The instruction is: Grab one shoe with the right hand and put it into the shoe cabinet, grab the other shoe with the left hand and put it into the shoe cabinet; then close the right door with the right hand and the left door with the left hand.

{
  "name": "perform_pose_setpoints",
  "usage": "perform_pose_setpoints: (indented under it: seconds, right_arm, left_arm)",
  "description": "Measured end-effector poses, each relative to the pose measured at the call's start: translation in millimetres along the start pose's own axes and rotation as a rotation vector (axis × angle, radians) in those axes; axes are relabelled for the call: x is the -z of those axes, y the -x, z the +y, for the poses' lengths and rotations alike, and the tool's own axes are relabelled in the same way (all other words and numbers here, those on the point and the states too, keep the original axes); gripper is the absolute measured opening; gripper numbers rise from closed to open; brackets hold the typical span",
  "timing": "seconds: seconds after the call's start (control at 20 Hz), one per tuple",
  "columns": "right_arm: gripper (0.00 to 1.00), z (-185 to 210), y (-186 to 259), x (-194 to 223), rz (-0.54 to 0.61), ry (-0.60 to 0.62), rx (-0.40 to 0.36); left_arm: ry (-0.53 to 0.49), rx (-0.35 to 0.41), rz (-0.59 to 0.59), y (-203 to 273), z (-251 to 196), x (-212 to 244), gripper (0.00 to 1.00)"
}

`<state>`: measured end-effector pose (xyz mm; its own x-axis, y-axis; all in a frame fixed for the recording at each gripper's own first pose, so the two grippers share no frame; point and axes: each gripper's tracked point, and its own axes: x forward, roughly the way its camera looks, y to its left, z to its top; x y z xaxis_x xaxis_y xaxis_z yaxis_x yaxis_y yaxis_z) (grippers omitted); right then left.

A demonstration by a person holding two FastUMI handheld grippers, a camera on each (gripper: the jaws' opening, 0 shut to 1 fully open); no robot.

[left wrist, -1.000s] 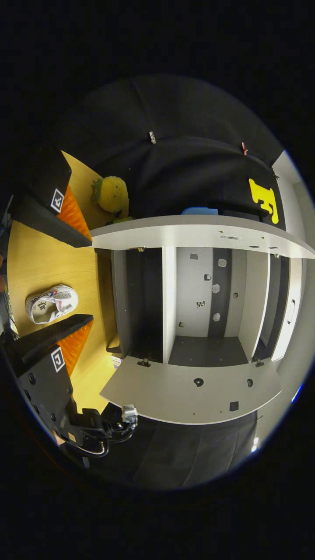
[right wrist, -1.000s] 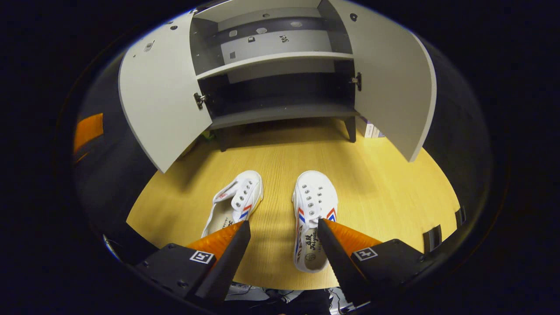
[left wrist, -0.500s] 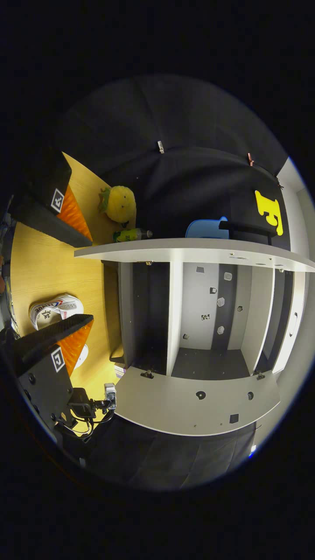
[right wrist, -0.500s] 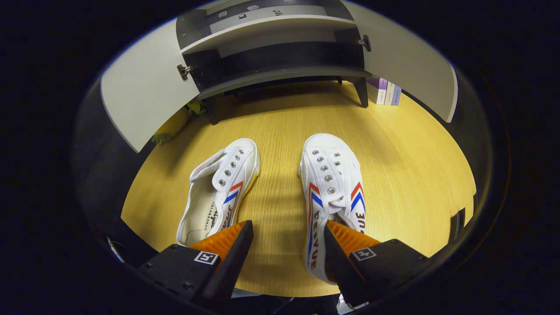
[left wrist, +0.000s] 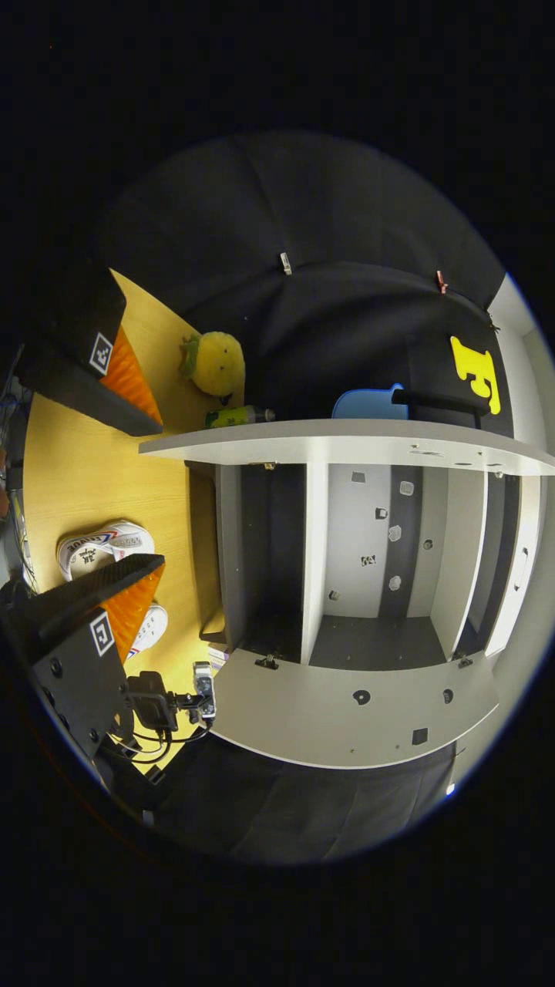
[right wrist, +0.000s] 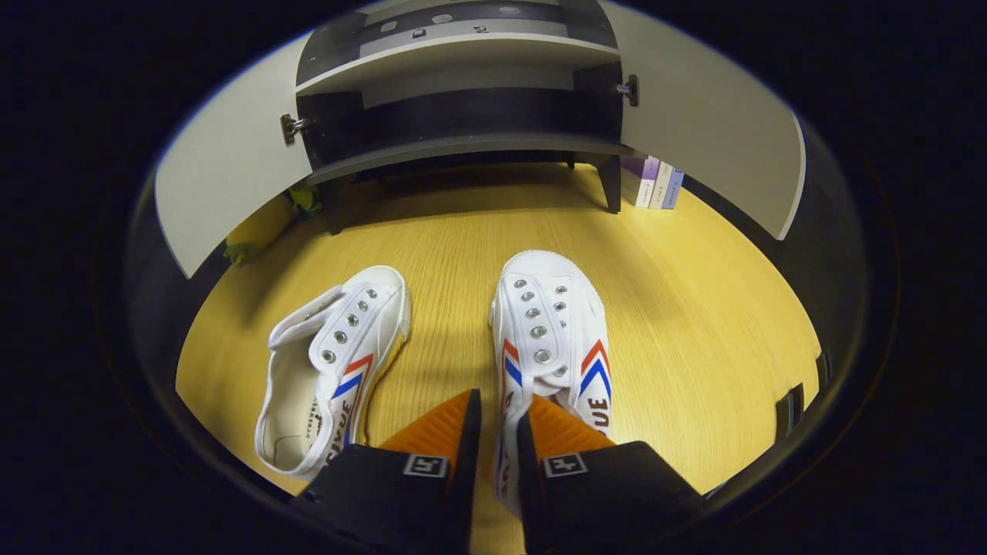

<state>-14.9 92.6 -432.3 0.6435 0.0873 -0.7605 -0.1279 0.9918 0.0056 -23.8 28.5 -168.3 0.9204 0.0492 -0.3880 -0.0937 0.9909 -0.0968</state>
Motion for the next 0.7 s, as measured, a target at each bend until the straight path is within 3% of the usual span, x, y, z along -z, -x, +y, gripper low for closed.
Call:
perform_pose_setpoints:
  seconds: [0.1, 0.3, 0.45, 0.65, 0.7]
  right_arm:
    - [0.14, -2, 0, 0, -0.007, 0.004, 0.003]
    - [0.06, 1, 0, -1, 0.000, -0.003, -0.028]
    - [0.05, 6, 4, -15, -0.013, -0.063, -0.074]
    - [0.05, 5, 14, -47, -0.099, 0.027, -0.088]
    - [0.05, 7, 13, -46, -0.083, 0.000, -0.099]
  left_arm:
    - [0.003, 0.005, 0.009, 0, -5, 4, 0.95]
    - [-0.002, 0.018, 0.018, 2, -12, 8, 0.95]
    - [-0.013, 0.024, 0.020, 4, -15, 10, 0.95]
    - [-0.018, 0.034, 0.025, 6, -19, 12, 0.95]
    - [-0.019, 0.036, 0.027, 6, -20, 13, 0.95]
